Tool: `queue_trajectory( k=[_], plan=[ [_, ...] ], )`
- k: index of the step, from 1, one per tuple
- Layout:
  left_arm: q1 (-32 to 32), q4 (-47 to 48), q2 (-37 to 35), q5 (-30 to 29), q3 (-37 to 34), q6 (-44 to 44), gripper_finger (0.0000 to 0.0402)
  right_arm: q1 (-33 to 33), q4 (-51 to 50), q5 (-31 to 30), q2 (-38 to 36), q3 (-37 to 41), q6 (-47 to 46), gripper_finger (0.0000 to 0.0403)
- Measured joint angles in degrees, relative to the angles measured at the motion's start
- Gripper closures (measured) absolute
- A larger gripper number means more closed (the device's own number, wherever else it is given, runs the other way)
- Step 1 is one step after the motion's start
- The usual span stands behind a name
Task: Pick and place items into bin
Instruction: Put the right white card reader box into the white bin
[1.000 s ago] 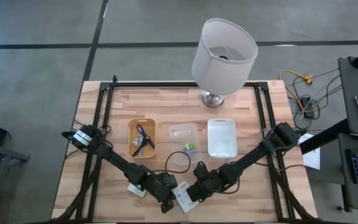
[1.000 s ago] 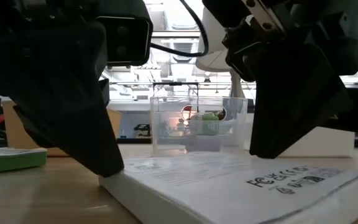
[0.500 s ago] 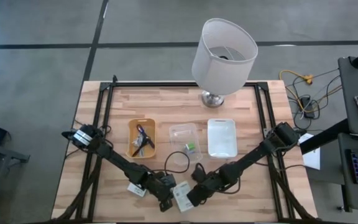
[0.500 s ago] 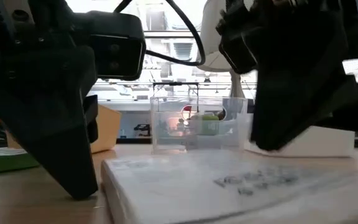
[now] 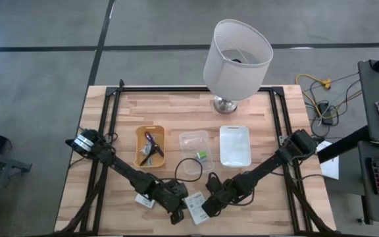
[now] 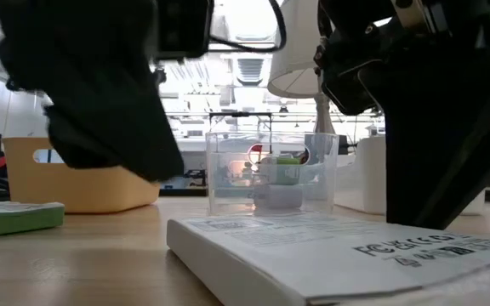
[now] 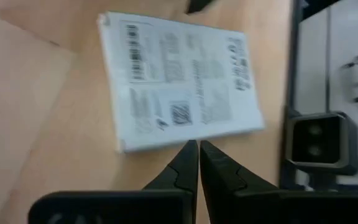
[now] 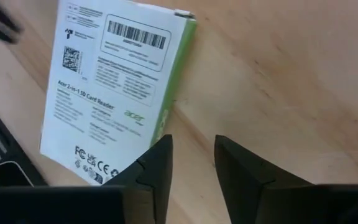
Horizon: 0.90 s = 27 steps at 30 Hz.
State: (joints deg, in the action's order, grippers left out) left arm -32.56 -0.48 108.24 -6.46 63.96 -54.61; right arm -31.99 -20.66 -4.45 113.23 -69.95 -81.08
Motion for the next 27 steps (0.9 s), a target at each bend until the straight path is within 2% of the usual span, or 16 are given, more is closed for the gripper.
queue_trajectory(
  k=[7, 13, 27],
  plan=[
    [0.33, -2.60, 2.85, 0.46, -0.56, -0.25, 0.0402, -0.11, 0.41, 0.02, 0.00, 0.00, -1.27, 0.0299],
    [0.31, -5.94, 5.59, 3.88, 0.20, -0.56, 0.0402, -0.13, 0.32, 0.03, 0.00, 0.00, -1.13, 0.0303],
    [0.28, -5.11, 5.62, 4.62, -1.08, -2.01, 0.0402, -1.46, -0.05, 2.93, -3.08, 0.00, 0.98, 0.0284]
  ],
)
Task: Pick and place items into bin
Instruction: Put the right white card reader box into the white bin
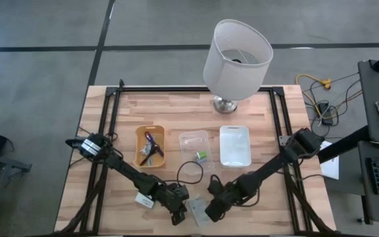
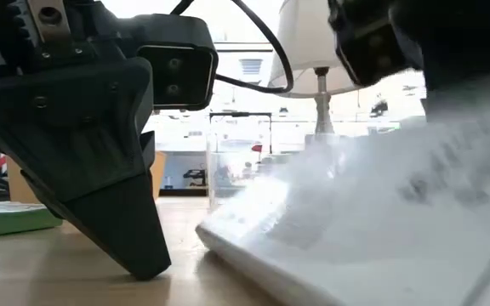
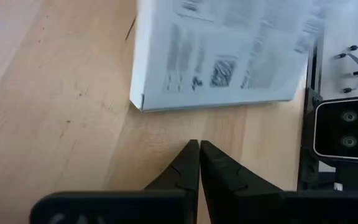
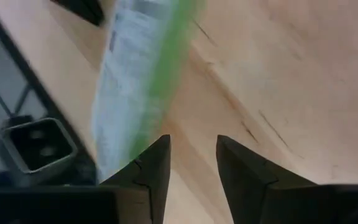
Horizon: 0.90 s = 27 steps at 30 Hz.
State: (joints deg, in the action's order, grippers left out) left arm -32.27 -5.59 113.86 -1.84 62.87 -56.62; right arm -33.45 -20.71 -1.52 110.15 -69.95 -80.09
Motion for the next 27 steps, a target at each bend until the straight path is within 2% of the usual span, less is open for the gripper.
queue_trajectory(
  k=[5, 12, 18, 27],
  plan=[
    [0.16, -0.16, 0.00, -0.34, -0.15, 0.00, 0.0402, 0.49, 4.56, -2.93, -1.90, -0.11, 2.51, 0.0276],
    [0.33, 0.21, -0.28, -0.58, 0.19, 0.07, 0.0402, 0.85, 3.30, -4.90, -1.38, -0.07, 2.42, 0.0273],
    [0.04, -1.14, -3.07, -5.75, 3.35, 7.67, 0.0402, 0.16, -0.89, -4.64, -1.38, 0.00, 1.60, 0.0275],
    [0.88, -1.60, -1.56, -3.17, 4.25, 9.35, 0.0402, -0.62, -1.19, -4.53, -1.38, 0.99, -1.64, 0.0275]
  ],
)
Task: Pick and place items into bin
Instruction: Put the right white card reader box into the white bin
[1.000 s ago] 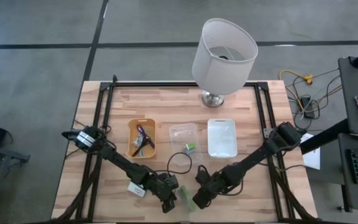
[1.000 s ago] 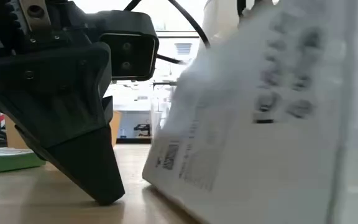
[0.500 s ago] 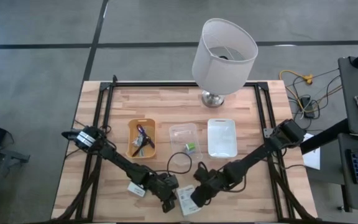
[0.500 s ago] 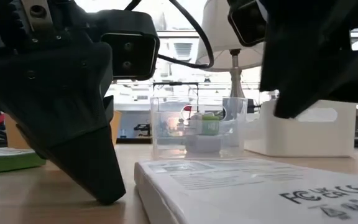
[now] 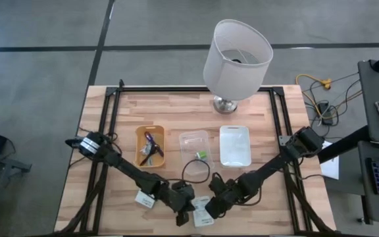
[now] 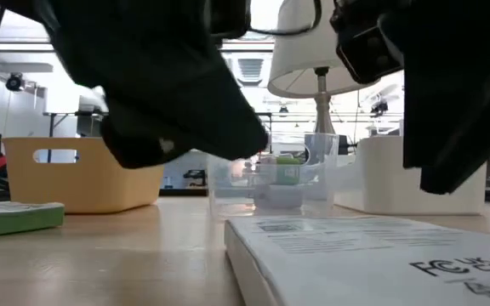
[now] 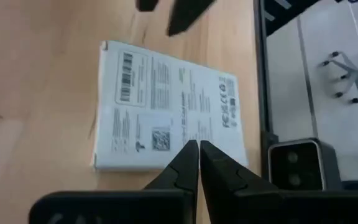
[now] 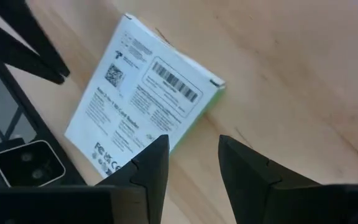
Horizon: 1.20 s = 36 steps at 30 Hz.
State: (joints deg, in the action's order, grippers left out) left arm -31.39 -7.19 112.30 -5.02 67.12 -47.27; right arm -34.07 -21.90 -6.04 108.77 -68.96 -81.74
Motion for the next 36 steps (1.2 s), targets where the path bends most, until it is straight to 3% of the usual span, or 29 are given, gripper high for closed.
queue_trajectory(
  k=[6, 13, 22, 36],
  plan=[
    [-0.01, 0.59, 2.19, 0.56, -0.45, -0.82, 0.0402, -0.59, 0.05, 0.07, 0.04, 0.89, -0.92, 0.0275],
    [-0.18, -4.89, 5.60, 2.93, -0.03, -3.40, 0.0402, -1.31, 0.72, 0.43, 0.04, 1.40, -3.33, 0.0275],
    [-0.21, -3.36, 5.76, 3.48, -0.25, -3.38, 0.0401, -2.85, 4.42, 2.89, 0.04, 1.63, -3.35, 0.0275],
    [-0.21, -2.85, 3.30, 2.91, 1.24, 0.18, 0.0402, -2.79, 7.19, 1.53, 0.04, 3.91, -3.63, 0.0275]
  ],
)
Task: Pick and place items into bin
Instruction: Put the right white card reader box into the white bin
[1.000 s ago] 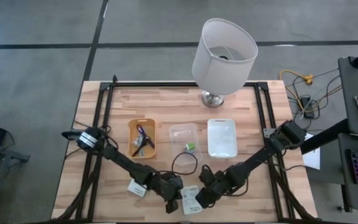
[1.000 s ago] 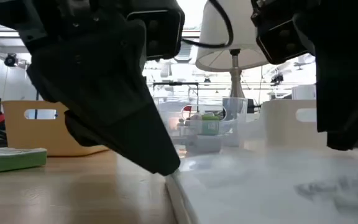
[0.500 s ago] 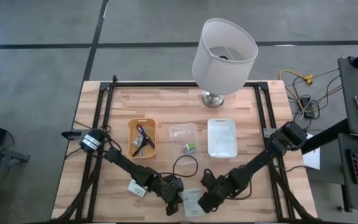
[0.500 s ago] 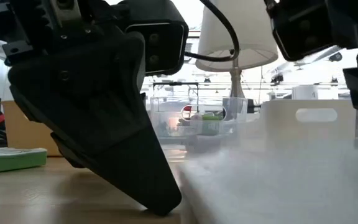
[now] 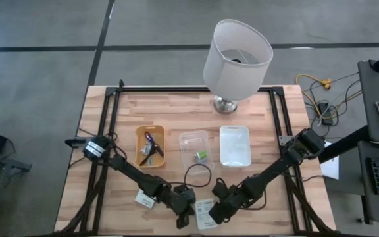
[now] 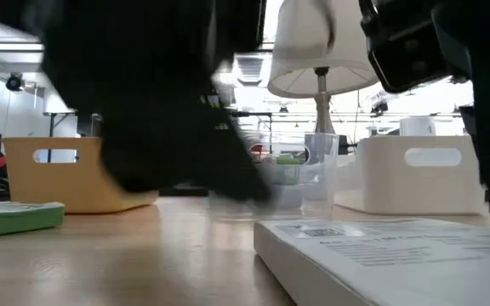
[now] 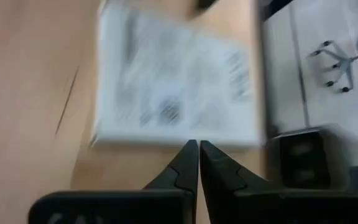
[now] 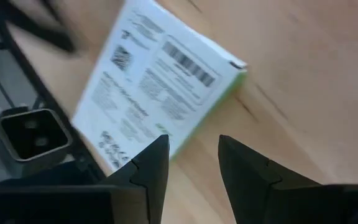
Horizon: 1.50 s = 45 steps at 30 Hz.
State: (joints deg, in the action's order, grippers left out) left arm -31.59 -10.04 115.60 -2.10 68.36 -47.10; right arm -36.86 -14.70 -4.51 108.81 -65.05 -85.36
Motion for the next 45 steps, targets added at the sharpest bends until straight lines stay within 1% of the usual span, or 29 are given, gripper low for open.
queue_trajectory(
  k=[3, 6, 9, 11, 15, 18, 21, 24, 27, 30, 35, 37, 40, 45],
  plan=[
    [0.11, -1.00, -0.84, -0.94, 2.10, 3.95, 0.0402, 0.00, -0.04, 0.04, 0.00, 0.97, -0.23, 0.0275],
    [0.62, -0.44, 1.01, 0.12, 3.32, 5.48, 0.0402, -0.04, 0.11, 0.21, 0.00, 1.63, -1.48, 0.0275],
    [1.06, -0.86, 3.23, 1.28, 3.82, 5.46, 0.0402, -0.27, 0.14, 0.88, -0.02, 1.84, -2.04, 0.0275],
    [1.14, -3.92, 4.37, 2.08, 4.46, 5.18, 0.0402, -0.64, 0.20, 1.20, -0.11, 1.93, -2.57, 0.0275],
    [1.01, -4.52, 6.13, 3.66, 4.08, 2.52, 0.0401, -1.69, 0.11, 1.55, -0.11, 2.36, -3.87, 0.0275],
    [1.04, -4.69, 6.30, 5.15, 3.59, 2.09, 0.0401, -2.33, 0.25, 1.55, -0.11, 2.57, -4.65, 0.0275],
    [0.87, -4.05, 6.37, 5.45, 3.46, 1.97, 0.0401, -2.63, 0.33, 1.56, -0.11, 2.60, -4.98, 0.0275],
    [0.79, -3.92, 6.37, 5.66, 2.91, 1.36, 0.0401, -2.62, 2.54, 1.55, -0.11, 2.60, -5.08, 0.0275],
    [0.53, -3.66, 6.34, 5.86, 2.46, 0.87, 0.0401, -2.53, 7.51, 1.52, -0.10, 2.60, -4.29, 0.0275],
    [-0.10, -3.41, 6.35, 5.63, 2.38, 0.74, 0.0401, -2.20, 10.78, 0.91, 0.53, 2.59, -3.32, 0.0272],
    [-1.26, -3.03, 6.35, 4.54, 2.33, -0.55, 0.0401, -1.68, 11.19, 0.89, 3.41, 2.62, -4.02, 0.0257],
    [-1.52, -3.02, 6.35, 3.61, 2.32, -0.56, 0.0401, -1.39, 14.20, 1.57, 4.50, 2.55, -4.22, 0.0251],
    [-1.61, -2.76, 5.05, 2.36, 2.13, 0.15, 0.0401, -0.98, 18.76, 1.90, 5.67, 2.47, -3.76, 0.0242],
    [-1.09, 1.02, 1.79, -0.18, 1.83, 2.63, 0.0402, -0.68, 19.48, 1.55, 6.23, 2.01, -2.97, 0.0232]
  ],
)
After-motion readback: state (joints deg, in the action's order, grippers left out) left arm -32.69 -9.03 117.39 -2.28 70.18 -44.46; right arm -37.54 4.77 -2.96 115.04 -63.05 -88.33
